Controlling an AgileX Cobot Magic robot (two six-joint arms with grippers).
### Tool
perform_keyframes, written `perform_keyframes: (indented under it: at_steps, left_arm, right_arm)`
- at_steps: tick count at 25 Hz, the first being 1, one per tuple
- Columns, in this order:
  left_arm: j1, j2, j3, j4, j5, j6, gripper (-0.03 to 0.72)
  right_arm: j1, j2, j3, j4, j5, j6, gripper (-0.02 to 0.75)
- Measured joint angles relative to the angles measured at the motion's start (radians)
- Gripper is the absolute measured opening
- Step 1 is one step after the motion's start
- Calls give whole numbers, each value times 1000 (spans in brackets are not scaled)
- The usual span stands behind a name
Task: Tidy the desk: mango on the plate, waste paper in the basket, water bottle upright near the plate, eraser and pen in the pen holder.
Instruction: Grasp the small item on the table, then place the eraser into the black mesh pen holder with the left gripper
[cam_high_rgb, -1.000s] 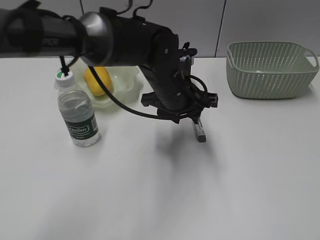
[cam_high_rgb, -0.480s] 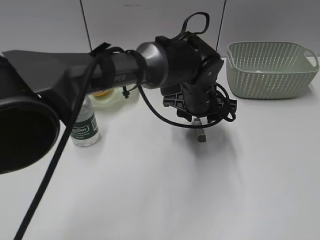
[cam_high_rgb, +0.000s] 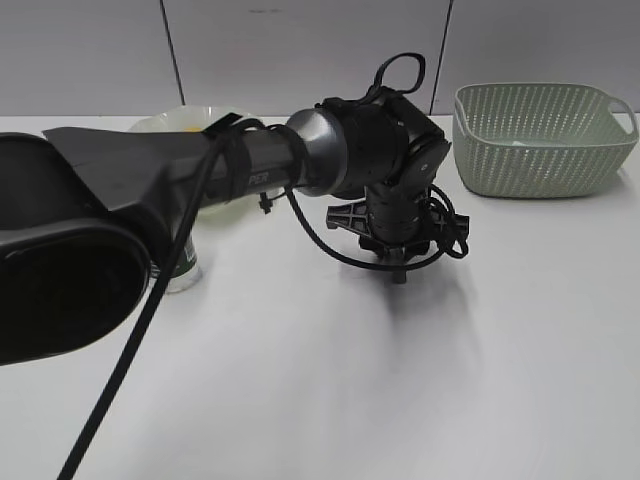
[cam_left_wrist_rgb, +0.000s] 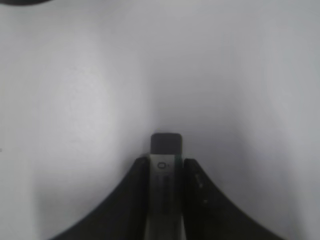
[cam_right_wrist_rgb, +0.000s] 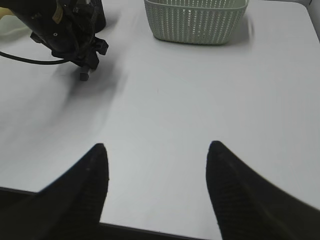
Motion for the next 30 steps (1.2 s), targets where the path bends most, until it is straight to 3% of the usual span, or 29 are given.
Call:
perform_keyframes:
  at_steps: [2,6,11,14,21,30]
  left_arm:
    - [0,1,-6,0,-8,0,133]
    - [0,9,-58,28,-34,0,139]
    - [9,-73,-83,215,-191,-1,139]
    - [58,-125,-92,308,-325,-1,139]
    - [203,-109,-92,334,-530,-4,139]
    - [223,-52,-90,334,-556,-4,139]
  right_arm:
    - [0,0,0,0,0,0,488]
    - [0,0,0,1,0,0,488]
    - [0,0,0,1,0,0,488]
    - [0,0,0,1,0,0,488]
    - [0,0,0,1,0,-1,488]
    - [0,0,0,1,0,-1,488]
